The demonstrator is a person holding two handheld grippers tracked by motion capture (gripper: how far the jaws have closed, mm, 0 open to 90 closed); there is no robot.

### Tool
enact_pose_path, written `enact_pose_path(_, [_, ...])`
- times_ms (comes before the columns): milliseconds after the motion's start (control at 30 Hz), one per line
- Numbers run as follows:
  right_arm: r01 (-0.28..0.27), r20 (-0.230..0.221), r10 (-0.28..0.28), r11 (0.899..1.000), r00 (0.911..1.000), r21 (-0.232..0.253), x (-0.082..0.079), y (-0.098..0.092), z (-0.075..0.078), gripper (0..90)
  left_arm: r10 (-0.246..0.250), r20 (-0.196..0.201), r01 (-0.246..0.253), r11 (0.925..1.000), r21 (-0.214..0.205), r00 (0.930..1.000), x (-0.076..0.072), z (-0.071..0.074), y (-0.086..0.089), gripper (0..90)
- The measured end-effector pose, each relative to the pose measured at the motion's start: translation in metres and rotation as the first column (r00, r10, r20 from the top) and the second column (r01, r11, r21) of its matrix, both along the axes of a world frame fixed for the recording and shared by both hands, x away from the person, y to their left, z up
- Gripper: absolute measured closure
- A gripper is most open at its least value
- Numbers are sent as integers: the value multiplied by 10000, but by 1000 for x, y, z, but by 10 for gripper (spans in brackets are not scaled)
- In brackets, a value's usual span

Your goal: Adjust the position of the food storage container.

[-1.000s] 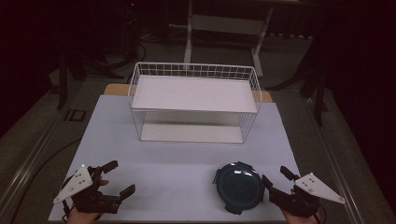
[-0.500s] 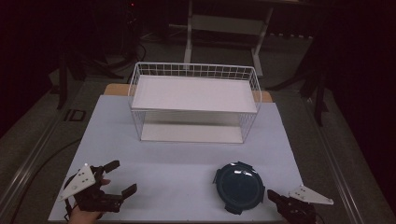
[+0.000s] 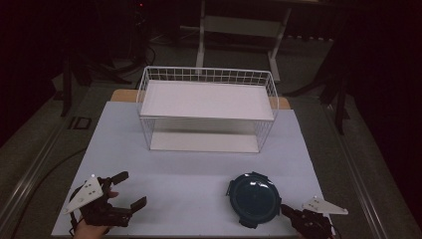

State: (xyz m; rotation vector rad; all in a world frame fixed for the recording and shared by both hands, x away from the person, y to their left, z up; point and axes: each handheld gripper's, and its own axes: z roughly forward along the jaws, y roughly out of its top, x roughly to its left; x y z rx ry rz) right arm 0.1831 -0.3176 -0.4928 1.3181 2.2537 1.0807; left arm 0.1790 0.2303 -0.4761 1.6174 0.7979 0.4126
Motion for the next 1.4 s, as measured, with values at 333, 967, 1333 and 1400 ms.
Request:
enact_pose_path(333, [-454, -151, 456, 9989, 9988, 144, 17, 17, 0, 900, -65, -28, 65, 10000, 5, 10000, 0, 0, -1, 0])
enact_pose_path(967, [-1277, -221, 1291, 9903, 9914, 545, 42, 43, -3, 900, -220, -92, 221, 9997, 100, 9997, 2, -2, -5, 0])
enact_pose_path(1333, [-1580, -191, 1596, 9850, 9870, 691, 54, 57, -3, 900, -266, -128, 268, 9996, 88, 9996, 2, -2, -6, 0])
enact_pose_path(1400, [-1596, -235, 1616, 9846, 9866, 710, 57, 60, -3, 900, -281, -144, 282, 9996, 63, 9995, 3, -2, -6, 0])
